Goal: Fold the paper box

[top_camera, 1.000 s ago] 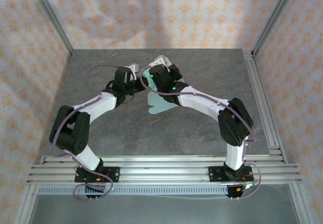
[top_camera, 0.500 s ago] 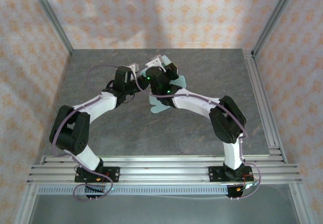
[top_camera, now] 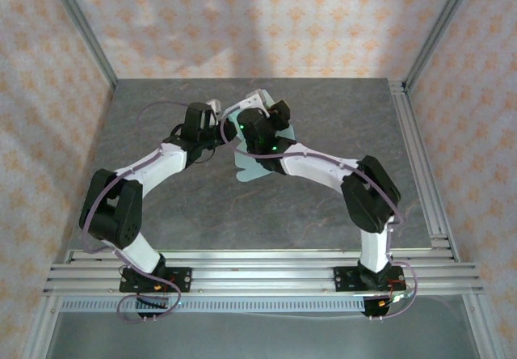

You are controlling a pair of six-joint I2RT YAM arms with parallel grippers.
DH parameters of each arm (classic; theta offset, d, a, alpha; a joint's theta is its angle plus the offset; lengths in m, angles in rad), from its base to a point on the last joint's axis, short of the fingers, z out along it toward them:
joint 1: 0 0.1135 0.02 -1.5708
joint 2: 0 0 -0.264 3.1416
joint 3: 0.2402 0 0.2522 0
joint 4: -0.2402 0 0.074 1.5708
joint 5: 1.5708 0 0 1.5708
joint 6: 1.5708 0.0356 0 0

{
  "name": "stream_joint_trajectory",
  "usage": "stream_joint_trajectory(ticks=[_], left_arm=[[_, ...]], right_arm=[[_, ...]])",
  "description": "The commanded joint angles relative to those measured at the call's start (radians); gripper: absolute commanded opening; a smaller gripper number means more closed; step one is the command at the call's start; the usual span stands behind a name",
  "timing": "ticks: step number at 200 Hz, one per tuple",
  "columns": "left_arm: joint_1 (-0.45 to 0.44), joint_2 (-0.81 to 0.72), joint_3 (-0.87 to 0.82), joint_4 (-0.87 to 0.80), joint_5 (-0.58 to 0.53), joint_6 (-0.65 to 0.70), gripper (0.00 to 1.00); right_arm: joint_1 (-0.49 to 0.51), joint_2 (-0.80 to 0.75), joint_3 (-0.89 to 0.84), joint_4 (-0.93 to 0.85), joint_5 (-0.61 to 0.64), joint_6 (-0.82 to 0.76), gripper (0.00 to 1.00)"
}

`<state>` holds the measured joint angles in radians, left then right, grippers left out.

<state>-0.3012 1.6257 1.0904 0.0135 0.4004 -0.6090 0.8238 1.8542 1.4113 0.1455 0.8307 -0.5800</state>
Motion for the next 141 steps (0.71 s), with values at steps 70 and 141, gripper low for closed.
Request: stream_joint_trajectory(ticks=[70,141], left_arm=[[-0.007,0.062,0.126,-0.259,-0.105,0.030,0.00],[-0.006,0.108,0.285,-0.599,-0.216,0.262,0.00]], right_arm=[[-0.041,-0.349,-0.151,-0.189,-0.514,0.343,0.97],[-0.186,-0.466,-0.257,-0.247,-0.732,0.555,0.97]])
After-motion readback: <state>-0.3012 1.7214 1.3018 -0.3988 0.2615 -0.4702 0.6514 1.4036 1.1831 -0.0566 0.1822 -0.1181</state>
